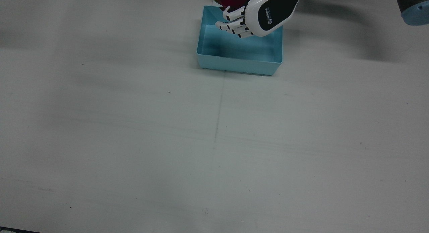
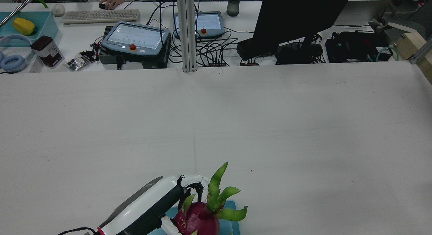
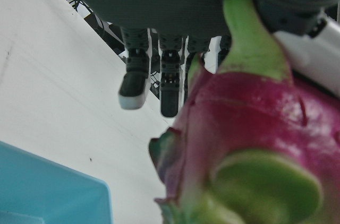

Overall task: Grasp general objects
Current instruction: 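Lower the dragon fruit into the blue tray with the left hand, then open the left hand fingers and release the dragon fruit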

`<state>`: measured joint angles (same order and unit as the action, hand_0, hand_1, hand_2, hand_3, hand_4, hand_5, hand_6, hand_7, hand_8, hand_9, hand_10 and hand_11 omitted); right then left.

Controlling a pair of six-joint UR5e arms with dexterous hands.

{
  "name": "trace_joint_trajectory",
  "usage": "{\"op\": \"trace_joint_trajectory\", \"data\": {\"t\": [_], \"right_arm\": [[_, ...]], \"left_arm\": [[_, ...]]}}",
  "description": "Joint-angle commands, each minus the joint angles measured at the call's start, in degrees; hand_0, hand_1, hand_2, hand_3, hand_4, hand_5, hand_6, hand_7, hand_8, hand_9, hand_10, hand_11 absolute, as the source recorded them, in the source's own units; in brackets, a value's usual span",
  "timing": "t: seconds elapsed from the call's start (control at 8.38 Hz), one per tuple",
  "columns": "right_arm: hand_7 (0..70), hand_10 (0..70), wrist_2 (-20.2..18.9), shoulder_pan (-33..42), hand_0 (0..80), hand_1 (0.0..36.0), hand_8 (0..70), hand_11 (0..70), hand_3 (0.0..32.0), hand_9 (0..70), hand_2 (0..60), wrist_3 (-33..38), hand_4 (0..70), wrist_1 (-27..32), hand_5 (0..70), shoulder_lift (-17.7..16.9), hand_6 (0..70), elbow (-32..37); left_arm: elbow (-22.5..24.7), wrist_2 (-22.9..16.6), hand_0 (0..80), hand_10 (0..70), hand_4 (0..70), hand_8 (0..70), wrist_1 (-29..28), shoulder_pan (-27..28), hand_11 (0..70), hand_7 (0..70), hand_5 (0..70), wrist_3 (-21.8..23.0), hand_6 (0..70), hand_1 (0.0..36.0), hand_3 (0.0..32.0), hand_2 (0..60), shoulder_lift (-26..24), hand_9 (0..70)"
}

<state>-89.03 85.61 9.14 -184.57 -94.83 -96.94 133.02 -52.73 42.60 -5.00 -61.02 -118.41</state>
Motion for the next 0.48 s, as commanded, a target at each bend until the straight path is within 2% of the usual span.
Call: {"op": "trace_joint_trajectory", "data": {"t": [0.0, 0.12, 0.24, 0.36], "right_arm": [[0.0, 0.0, 0.0, 0.0, 0.0, 0.0, 0.0, 0.0, 0.0, 0.0, 0.0, 0.0, 0.0, 0.0, 0.0, 0.0, 0.0, 0.0], [0.0, 0.0, 0.0, 0.0, 0.0, 0.0, 0.0, 0.0, 0.0, 0.0, 0.0, 0.0, 0.0, 0.0, 0.0, 0.0, 0.0, 0.0], [0.0, 0.0, 0.0, 0.0, 0.0, 0.0, 0.0, 0.0, 0.0, 0.0, 0.0, 0.0, 0.0, 0.0, 0.0, 0.0, 0.0, 0.0], [0.0, 0.0, 0.0, 0.0, 0.0, 0.0, 0.0, 0.0, 0.0, 0.0, 0.0, 0.0, 0.0, 0.0, 0.0, 0.0, 0.0, 0.0]], "left_arm": [[0.1, -0.6, 28.2, 15.1, 13.4, 11.2, -0.1, -0.1, 22.0, 0.0, 0.0, -0.2, 13.9, 0.7, 0.0, 7.2, 0.2, 3.6], [0.1, -0.6, 32.0, 12.6, 10.5, 8.0, 0.0, 0.0, 18.5, 0.0, 0.0, -0.2, 11.0, 2.1, 0.0, 7.0, 0.4, 1.0], [0.1, -0.6, 38.8, 7.8, 3.3, 0.9, -0.1, 0.0, 12.1, 0.0, 0.0, -0.2, 1.1, 6.1, 0.0, 6.2, 0.4, 0.0], [0.1, -0.6, 40.4, 6.8, 2.0, 0.0, -0.1, 0.0, 11.0, 0.0, 0.0, -0.2, 0.0, 8.2, 0.0, 7.6, 0.5, 0.0]]}}
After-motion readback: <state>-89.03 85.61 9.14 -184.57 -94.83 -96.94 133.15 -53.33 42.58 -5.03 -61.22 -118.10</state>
